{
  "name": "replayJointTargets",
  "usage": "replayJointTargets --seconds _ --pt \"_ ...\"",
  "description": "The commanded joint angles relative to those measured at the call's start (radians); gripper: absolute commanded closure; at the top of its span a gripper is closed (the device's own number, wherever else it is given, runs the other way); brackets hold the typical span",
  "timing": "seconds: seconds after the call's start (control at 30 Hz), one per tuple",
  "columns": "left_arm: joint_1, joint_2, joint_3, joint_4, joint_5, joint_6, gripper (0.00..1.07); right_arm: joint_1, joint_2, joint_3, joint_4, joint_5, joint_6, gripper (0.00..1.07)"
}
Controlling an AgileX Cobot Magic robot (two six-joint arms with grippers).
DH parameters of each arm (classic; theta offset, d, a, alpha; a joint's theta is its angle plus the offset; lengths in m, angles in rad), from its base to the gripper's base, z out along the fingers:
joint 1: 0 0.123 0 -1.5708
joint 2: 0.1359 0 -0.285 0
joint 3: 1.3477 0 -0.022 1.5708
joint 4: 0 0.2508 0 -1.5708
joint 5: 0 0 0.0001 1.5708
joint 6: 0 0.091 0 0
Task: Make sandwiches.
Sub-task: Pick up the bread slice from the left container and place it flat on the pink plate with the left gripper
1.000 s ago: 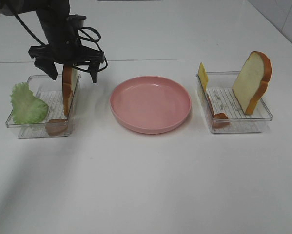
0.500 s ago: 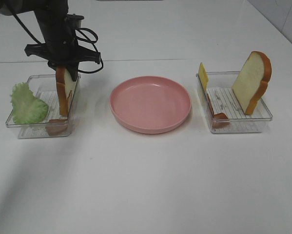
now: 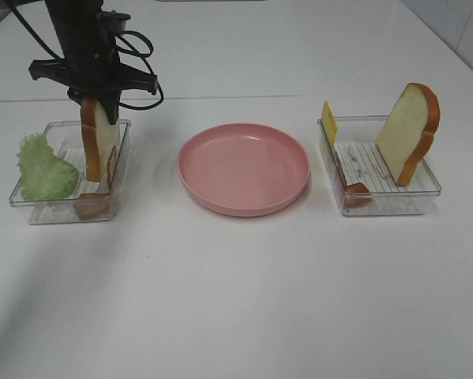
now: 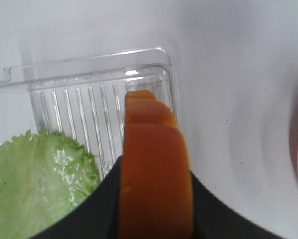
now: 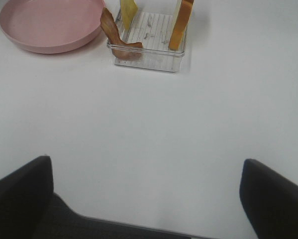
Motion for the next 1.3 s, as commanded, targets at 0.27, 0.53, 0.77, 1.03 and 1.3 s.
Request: replayJointTargets --seconds 0.27,0.53,0.77,1.03,1.3 --pt "-0.001 -0.095 -0.037 0.026 0.062 0.003 1.07 -0.003 -0.036 -0.005 0.003 0.003 -0.001 0.09" --pt "-0.001 -0.193 -0.098 -0.009 0.027 0.044 1.07 -0.003 -0.036 -0.005 0.003 0.003 -0.001 0.09" --pt "-0.001 -0.194 -0.122 -0.178 0.002 0.147 1.07 -0.003 -0.036 -0.005 0.003 0.003 -0.001 0.09" --pt "-0.003 -0.181 -0.122 -0.537 -0.108 0.311 1.07 -0.003 -0.036 -0.005 0.003 0.003 -0.001 0.09" --pt "-0.015 -0.107 -0.122 -0.821 -0.155 0.411 1.07 -0.003 -0.036 -0.005 0.003 0.003 -0.001 0.09"
